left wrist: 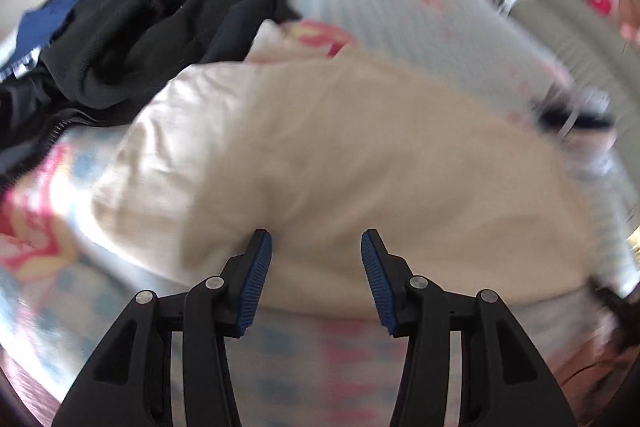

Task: Fold clothes
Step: 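Open both grippers and press the folded cream shirt flat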

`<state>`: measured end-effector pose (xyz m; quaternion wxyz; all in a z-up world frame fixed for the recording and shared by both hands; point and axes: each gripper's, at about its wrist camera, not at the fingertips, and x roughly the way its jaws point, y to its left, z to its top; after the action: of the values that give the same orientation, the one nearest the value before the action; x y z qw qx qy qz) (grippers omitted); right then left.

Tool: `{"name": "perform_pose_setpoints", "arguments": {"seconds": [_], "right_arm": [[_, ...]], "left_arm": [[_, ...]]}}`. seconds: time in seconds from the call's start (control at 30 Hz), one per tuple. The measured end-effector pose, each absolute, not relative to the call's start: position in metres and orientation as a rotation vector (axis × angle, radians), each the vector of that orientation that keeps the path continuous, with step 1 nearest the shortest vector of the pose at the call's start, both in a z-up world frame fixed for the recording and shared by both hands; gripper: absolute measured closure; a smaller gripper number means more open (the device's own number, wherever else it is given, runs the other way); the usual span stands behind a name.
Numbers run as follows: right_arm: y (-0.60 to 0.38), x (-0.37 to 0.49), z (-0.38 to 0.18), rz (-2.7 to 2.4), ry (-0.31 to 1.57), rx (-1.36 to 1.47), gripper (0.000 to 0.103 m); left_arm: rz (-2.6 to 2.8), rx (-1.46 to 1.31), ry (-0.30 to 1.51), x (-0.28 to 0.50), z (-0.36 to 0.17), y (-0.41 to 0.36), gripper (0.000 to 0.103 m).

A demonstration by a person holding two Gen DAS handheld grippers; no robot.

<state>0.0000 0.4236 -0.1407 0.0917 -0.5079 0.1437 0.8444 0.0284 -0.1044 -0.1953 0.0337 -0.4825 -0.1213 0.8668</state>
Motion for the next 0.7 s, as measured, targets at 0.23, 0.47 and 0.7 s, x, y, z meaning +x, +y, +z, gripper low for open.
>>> {"name": "perform_pose_setpoints", "arguments": {"seconds": [0.23,0.47,0.7], "right_arm": [[0.440,0.006,-0.132,2.559,0.594,-1.455,0.061],[0.420,-0.010,-0.151,2.549,0.522,-1.541,0.059],[0.433,0.009,-0.149,2.505,0.556,-1.556,0.059]], "left_arm": [[2.495,-1.327,-0.317,0.035,-0.185,-0.036,0.054],[2.319,-1.273,-0.189,0.028,-0.177,0.052,0.054],[2.207,-1.243,-0.109,0.015,-0.180,0.111,0.054]]}}
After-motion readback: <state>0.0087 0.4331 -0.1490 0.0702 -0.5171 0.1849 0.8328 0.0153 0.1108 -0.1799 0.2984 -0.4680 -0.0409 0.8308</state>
